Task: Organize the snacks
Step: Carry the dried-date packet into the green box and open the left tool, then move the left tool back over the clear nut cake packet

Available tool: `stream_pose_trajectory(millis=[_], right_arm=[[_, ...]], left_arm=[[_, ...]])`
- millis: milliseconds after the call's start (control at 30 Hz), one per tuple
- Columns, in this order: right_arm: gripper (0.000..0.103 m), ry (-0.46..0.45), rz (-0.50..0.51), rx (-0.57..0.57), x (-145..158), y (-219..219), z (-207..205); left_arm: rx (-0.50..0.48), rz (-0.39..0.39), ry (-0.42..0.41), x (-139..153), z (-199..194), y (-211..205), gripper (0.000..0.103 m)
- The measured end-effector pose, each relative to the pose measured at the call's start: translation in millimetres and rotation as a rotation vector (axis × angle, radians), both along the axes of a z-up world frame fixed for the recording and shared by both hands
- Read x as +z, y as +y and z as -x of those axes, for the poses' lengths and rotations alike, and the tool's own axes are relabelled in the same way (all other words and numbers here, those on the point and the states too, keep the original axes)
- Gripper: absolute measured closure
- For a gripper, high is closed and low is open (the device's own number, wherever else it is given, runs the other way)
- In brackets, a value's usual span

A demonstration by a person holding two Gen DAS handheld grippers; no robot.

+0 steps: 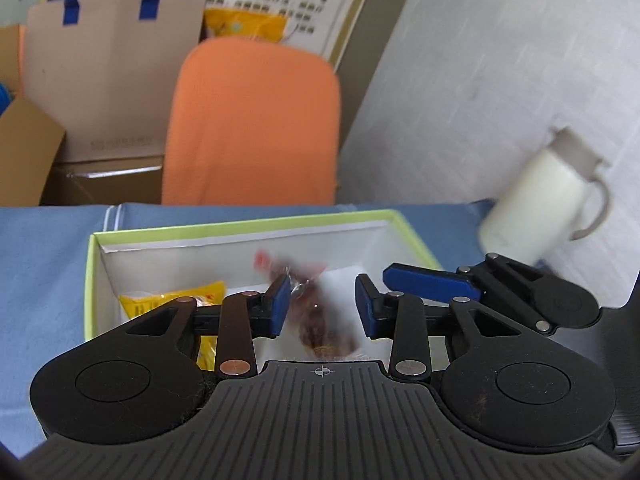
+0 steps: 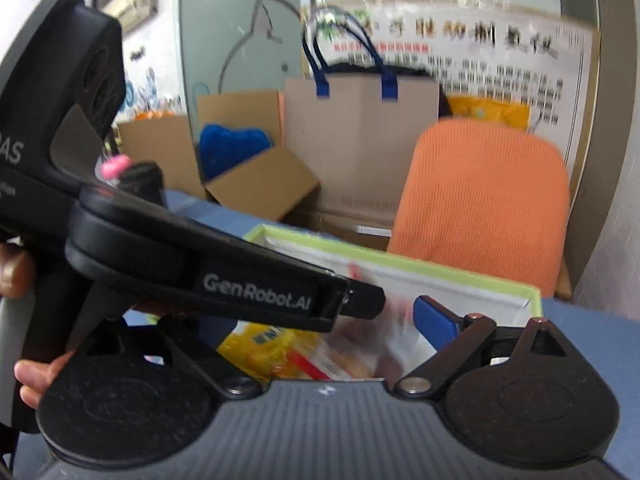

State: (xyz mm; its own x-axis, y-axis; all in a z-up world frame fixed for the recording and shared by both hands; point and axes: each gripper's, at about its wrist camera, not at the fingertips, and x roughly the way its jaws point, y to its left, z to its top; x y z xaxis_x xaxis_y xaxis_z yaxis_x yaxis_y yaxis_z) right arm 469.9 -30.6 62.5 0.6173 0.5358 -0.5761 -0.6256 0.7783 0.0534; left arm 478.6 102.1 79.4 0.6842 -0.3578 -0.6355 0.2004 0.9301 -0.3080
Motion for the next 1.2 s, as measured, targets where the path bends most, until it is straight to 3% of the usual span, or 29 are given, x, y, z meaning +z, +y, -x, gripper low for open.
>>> stream_pose_trajectory(millis=[100,333,533,733,933,1067,1200], right_arm=[[0.002,-0.019,0.018,-0.011,-2.5,-4.3,2.6],[0.001,-0.138,-0.008,-0.001,15.7,-35.7,91.7],[0.001,-0.158,-0.035,-0.008,10.3,-51.3,191.8],[0.001,-0.048,-0.080,0.016,-24.1,-48.8,281.1],[0.001,0.049,-0.062,0.002,-62.0,-37.2,322.7],[0.001,0.039,-0.017,-0.020,-71.8,-27.7,337.7],[0.001,0.022,0.009,-0.020,-73.0,-28.0,354.4]], left_arm=[[0.028,0.010,0.005,-8.2,-6.5,7.1,0.062],[0.033,0.022,-0.120,15.4,71.7,15.8,0.041],[-0.004,0.038,-0.142,10.6,158.1,9.9,0.038],[0.019,0.063,-0.113,-11.2,251.4,11.7,0.038],[0.098,0.027,-0.018,-47.4,336.9,20.1,0.038],[0.096,0.047,0.033,-64.2,351.4,26.0,0.039],[0.070,0.046,0.020,-66.0,345.1,22.8,0.040]])
